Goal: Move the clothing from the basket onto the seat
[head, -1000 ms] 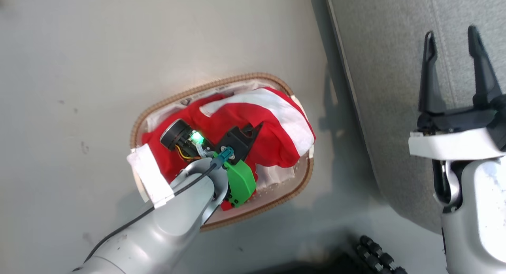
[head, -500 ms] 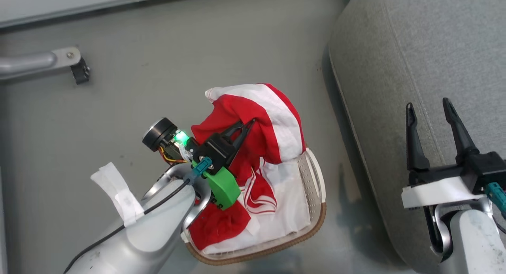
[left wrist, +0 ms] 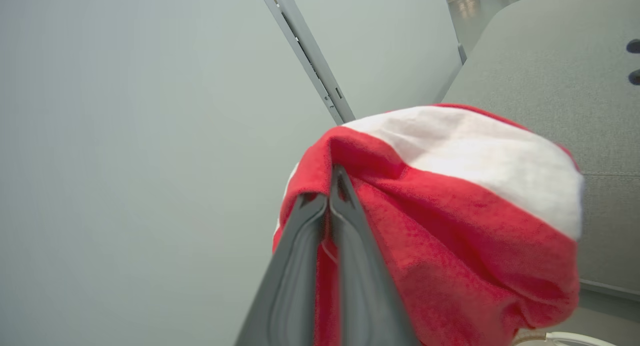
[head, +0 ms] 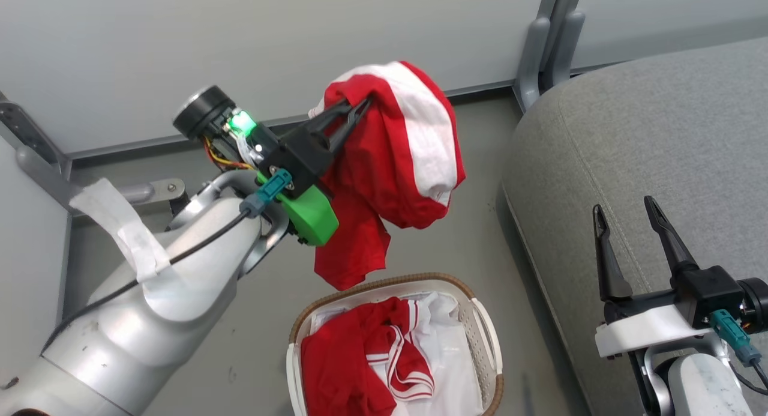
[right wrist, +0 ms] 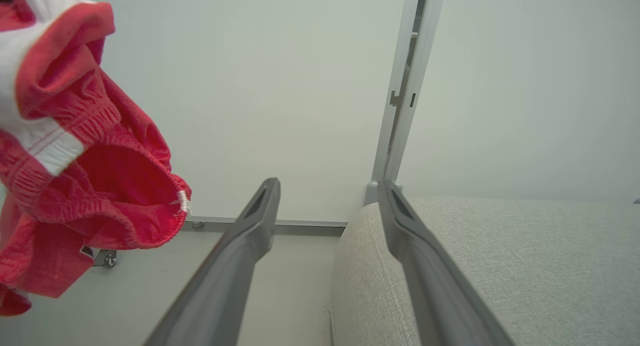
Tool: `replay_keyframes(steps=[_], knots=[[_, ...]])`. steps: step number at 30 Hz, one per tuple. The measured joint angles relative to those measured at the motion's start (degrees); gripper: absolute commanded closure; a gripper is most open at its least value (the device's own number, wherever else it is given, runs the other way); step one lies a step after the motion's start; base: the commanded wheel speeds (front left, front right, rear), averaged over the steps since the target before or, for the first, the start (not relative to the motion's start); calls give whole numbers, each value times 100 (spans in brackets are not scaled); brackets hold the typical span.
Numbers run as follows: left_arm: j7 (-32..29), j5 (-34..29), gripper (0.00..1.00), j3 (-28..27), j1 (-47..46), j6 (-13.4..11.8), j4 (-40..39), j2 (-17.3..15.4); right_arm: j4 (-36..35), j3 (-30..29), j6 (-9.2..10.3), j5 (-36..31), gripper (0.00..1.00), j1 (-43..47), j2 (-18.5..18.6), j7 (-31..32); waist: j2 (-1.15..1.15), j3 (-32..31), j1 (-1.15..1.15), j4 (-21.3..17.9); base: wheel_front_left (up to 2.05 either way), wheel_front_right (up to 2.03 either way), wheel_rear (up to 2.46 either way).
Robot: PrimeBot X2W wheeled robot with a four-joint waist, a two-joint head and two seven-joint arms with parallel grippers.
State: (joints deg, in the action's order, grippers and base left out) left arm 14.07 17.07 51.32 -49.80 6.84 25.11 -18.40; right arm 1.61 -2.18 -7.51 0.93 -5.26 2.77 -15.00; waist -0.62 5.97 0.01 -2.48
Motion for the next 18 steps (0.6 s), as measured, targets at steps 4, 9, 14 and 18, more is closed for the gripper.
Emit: replay_keyframes(steps=[4,9,14,18], knots=[[-97,40,100,-38,-344,22,-134,-74,0,88,0,0,0,4,1,0,0,-241,0,5,0,0,0],[-140,162,100,-218,-631,12,-264,-69,5,300,0,-16,0,2,0,0,0,-410,0,-13,0,0,0],[-223,255,100,-271,-749,-27,-300,-18,18,597,0,-45,0,-40,1,0,0,-480,0,-21,0,0,0],[-242,261,100,-243,-777,-27,-299,9,31,1062,0,-27,0,-275,1,0,0,-491,0,-5,0,0,0]])
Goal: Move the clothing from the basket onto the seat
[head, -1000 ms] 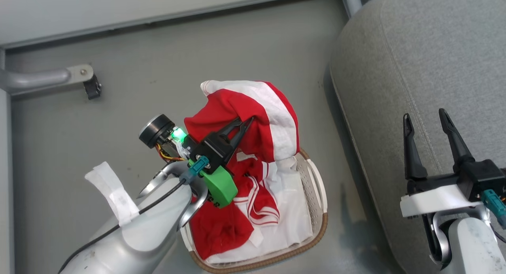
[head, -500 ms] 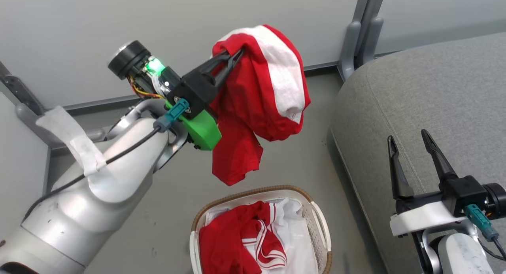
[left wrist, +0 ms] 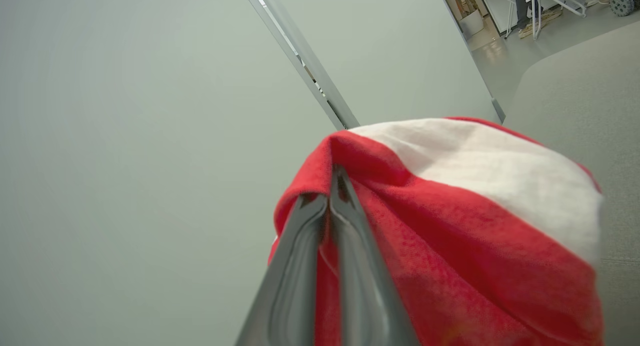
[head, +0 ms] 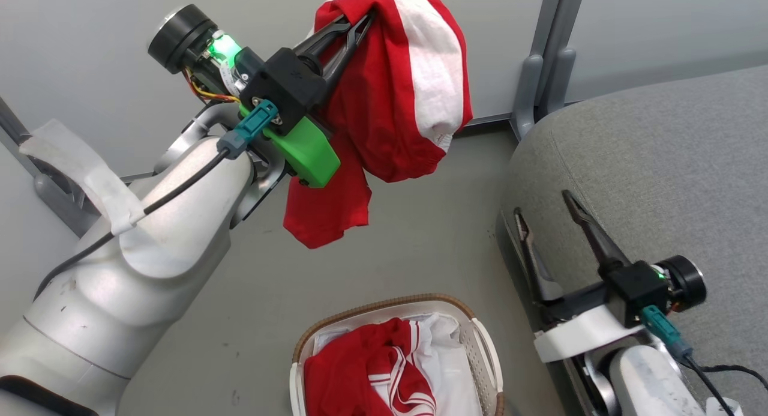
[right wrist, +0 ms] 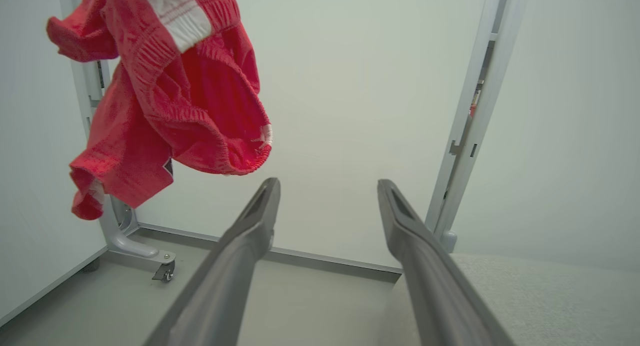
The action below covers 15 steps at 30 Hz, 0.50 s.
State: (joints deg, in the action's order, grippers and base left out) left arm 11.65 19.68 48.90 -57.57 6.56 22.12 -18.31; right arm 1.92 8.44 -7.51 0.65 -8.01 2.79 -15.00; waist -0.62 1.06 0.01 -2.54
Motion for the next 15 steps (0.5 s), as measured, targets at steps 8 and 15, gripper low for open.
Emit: replay_keyframes(steps=[8,15], knots=[[-10,69,100,136,-9,1,-24,156,37,1024,0,305,0,-638,-3,0,0,-42,0,70,0,0,0],[-54,138,100,297,-13,8,-189,327,179,1226,0,565,0,-1279,-3,0,0,-60,0,184,0,0,0]])
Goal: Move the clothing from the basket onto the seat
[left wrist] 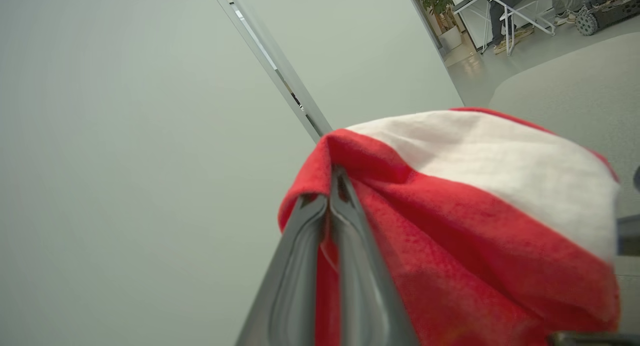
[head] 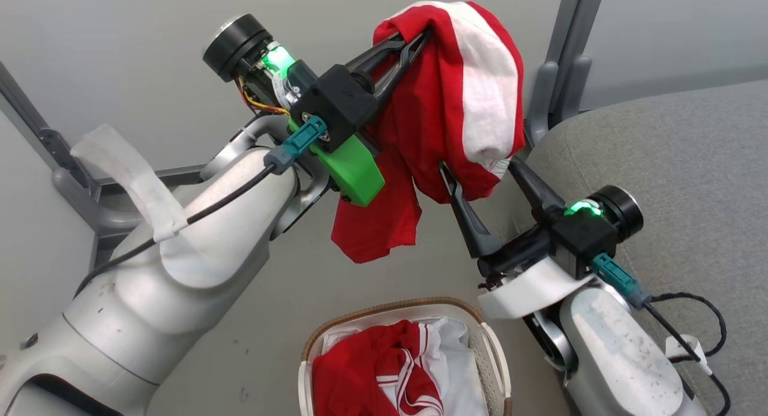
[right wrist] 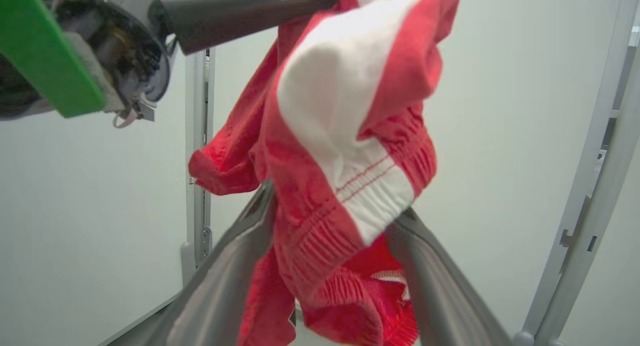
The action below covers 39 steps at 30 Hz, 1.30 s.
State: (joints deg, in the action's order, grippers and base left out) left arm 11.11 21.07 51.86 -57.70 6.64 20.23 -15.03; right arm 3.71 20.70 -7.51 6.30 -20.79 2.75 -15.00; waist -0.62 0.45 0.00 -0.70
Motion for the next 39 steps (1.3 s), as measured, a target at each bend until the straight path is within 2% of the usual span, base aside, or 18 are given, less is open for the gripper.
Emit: replay_keyframes(steps=[7,8,9,11,12,14,15,16,17,18,19,20,21,25,31,36,39], knots=[[-3,60,100,116,18,16,-166,77,115,-54,0,-26,0,-525,3,0,0,0,0,94,0,0,0],[-3,79,100,130,34,16,-175,78,135,-47,0,-38,16,-580,2,0,0,0,0,104,0,0,0],[-2,96,100,135,66,14,-181,80,152,-48,0,-38,51,-614,2,0,0,1,0,112,0,0,0],[1,142,100,131,157,-14,-175,70,183,-46,0,-41,64,-645,2,0,0,1,0,120,0,0,0],[3,188,100,125,219,-33,-164,62,192,-47,0,-44,76,-661,3,0,0,1,0,121,0,0,0],[16,264,100,93,330,-89,-148,46,197,-71,0,-77,90,-675,2,0,0,3,0,118,0,0,0],[60,312,100,68,399,-118,-143,37,198,-93,0,-77,92,-674,2,0,0,6,0,115,0,0,0],[70,352,97,52,469,-145,-135,31,198,-111,0,-77,96,-674,2,0,0,9,0,111,0,0,0],[116,366,88,35,549,-178,-125,23,199,-127,0,-82,99,-673,2,0,0,14,0,107,0,0,0],[176,437,61,-14,702,-246,-113,21,200,-159,0,-93,100,-671,2,0,0,24,0,101,0,0,0],[204,472,52,-41,792,-272,-102,22,200,-183,0,-104,100,-671,2,0,0,33,0,100,0,0,0],[232,509,36,-57,860,-294,-88,23,200,-204,0,-120,100,-671,2,0,0,41,0,100,0,0,0],[257,539,0,-82,949,-324,-64,26,200,-236,0,-135,100,-670,2,0,0,52,0,101,0,0,0],[358,636,0,-201,1310,-468,-2,81,199,-378,0,-183,100,-655,3,0,0,93,0,117,0,0,0],[385,679,0,-400,1937,-536,47,247,227,-616,0,-315,100,-571,1,0,0,159,0,171,0,0,0],[392,568,0,-679,2552,-505,5,408,244,-894,0,-415,100,-531,2,0,0,236,0,200,0,0,0],[392,410,0,-762,2827,-400,48,458,254,-1011,0,-464,100,-466,3,0,0,284,0,204,0,0,0]])
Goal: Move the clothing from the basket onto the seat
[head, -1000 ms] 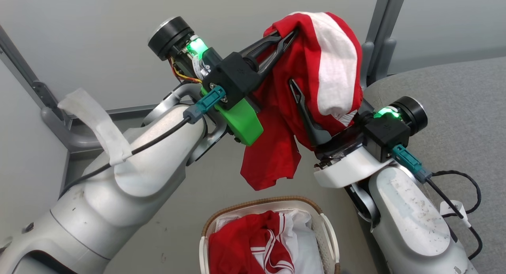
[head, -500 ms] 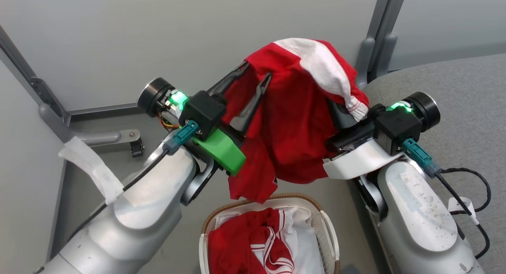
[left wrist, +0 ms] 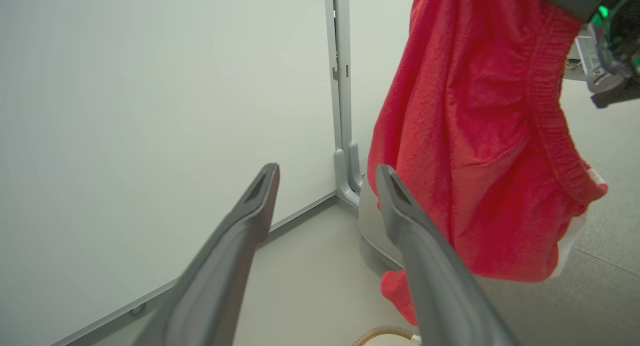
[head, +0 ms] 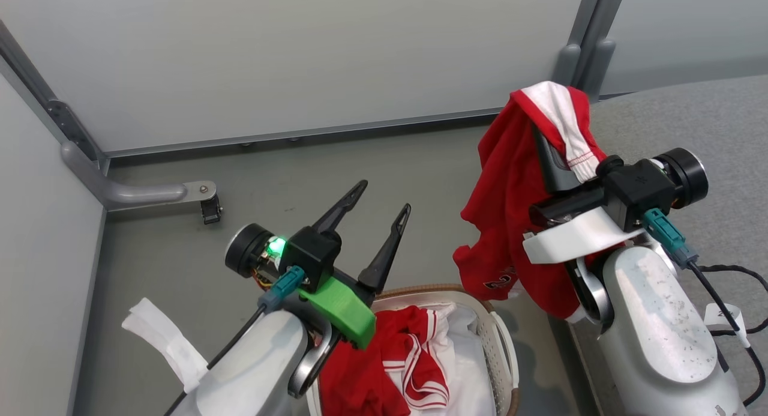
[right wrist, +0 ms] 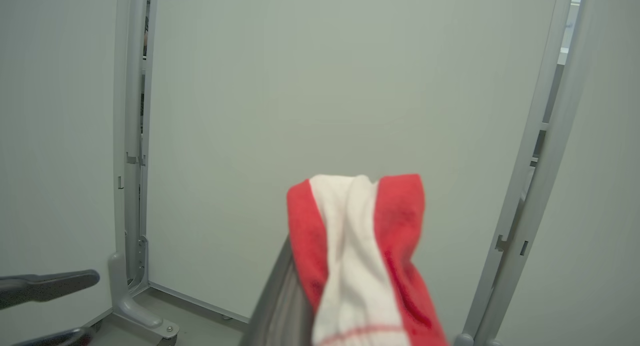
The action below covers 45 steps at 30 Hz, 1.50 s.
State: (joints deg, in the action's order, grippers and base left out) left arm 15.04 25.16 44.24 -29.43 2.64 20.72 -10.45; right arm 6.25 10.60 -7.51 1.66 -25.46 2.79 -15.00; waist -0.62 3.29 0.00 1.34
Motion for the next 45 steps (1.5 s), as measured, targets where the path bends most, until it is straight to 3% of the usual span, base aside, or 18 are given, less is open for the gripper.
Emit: replay_keyframes(steps=[8,15,37,45], knots=[[0,-321,0,-293,349,178,65,142,20,-232,0,-120,100,19,-1,0,0,116,0,-68,0,0,0],[0,-609,0,-535,412,274,-30,243,-33,-487,-1,-260,100,14,-2,0,0,260,0,-385,0,0,0],[0,-969,0,-318,53,464,147,338,-208,-1408,-1,-347,100,255,8,0,0,1065,0,-2445,0,0,0],[0,-966,0,-119,-84,467,186,359,-86,-1514,-2,-463,100,215,3,1,0,1498,-1,-2708,0,0,0]])
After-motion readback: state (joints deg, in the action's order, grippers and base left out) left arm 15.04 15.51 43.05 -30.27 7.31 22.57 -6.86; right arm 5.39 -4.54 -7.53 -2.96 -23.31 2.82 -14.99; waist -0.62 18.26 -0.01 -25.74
